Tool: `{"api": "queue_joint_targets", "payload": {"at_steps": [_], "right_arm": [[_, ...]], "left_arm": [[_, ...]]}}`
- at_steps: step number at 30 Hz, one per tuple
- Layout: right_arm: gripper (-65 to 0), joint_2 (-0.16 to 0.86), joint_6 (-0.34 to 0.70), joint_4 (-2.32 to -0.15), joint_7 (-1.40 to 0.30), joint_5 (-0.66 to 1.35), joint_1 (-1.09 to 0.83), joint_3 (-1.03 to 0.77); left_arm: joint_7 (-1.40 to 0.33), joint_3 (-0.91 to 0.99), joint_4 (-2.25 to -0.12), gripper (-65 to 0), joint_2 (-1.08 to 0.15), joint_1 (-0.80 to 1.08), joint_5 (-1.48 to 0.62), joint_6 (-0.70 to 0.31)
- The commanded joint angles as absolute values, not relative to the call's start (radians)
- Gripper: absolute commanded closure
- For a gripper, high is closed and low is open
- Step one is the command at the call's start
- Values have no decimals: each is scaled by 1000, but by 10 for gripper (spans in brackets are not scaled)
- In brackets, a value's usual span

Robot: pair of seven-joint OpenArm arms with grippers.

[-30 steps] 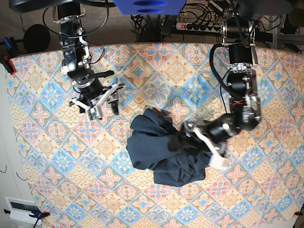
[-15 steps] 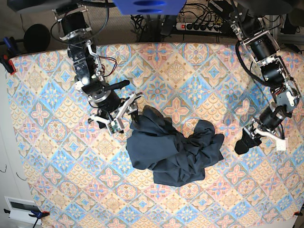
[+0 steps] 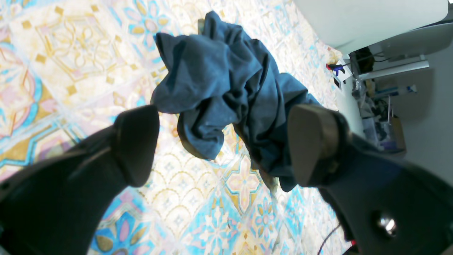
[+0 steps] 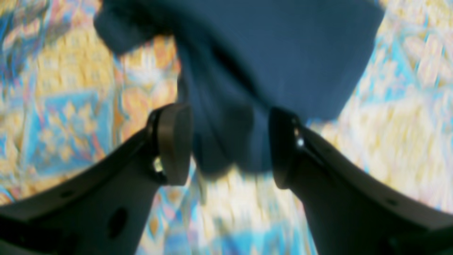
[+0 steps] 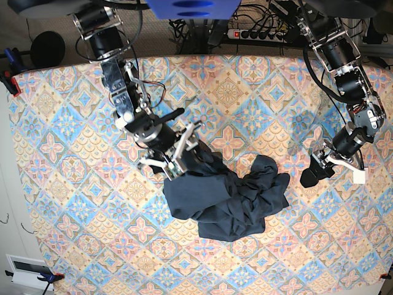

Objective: Layout the t-shirt on the table in an organized manner, then fold the t-shirt properly
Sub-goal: 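Grasp the t-shirt fabric with the right gripper near the bundle, then pull the grasped fabric outward with the right gripper, stretching the shirt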

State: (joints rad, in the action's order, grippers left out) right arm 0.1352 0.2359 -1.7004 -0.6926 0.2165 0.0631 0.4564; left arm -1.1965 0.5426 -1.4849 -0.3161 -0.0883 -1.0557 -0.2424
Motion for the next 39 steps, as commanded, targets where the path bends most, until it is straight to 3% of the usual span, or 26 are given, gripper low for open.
{"api": "queue_joint_targets", "payload": {"at_steps": [1, 21, 24, 27, 28, 32, 39], "right_arm": [[-329, 134, 237, -1705, -673, 223, 85, 455], [-323, 127, 239, -1569, -670, 222, 237, 456], [-243, 127, 239, -1546, -670, 222, 255, 456], [-41, 127, 239, -1526, -670, 222, 274, 450], [0, 127, 239, -1526, -670, 222, 274, 449], [-11, 136, 239, -1561, -665, 222, 268, 429], [-7, 240, 240, -1701, -651, 231, 202, 182]], "left_arm": [[-1181, 545, -1503, -526, -332, -102, -1078, -249], [-1181, 542, -1504, -526, -332, -88, -1079, -249], [-1181, 542, -1504, -526, -332, -88, -1079, -249], [-1181, 542, -1504, -526, -332, -88, -1079, -249], [-1181, 542, -1504, -526, -332, -88, -1079, -249], [-1181, 541, -1501, -526, -331, -94, -1078, -249], [-1181, 541, -1503, -526, -331, -96, -1064, -249]]}}
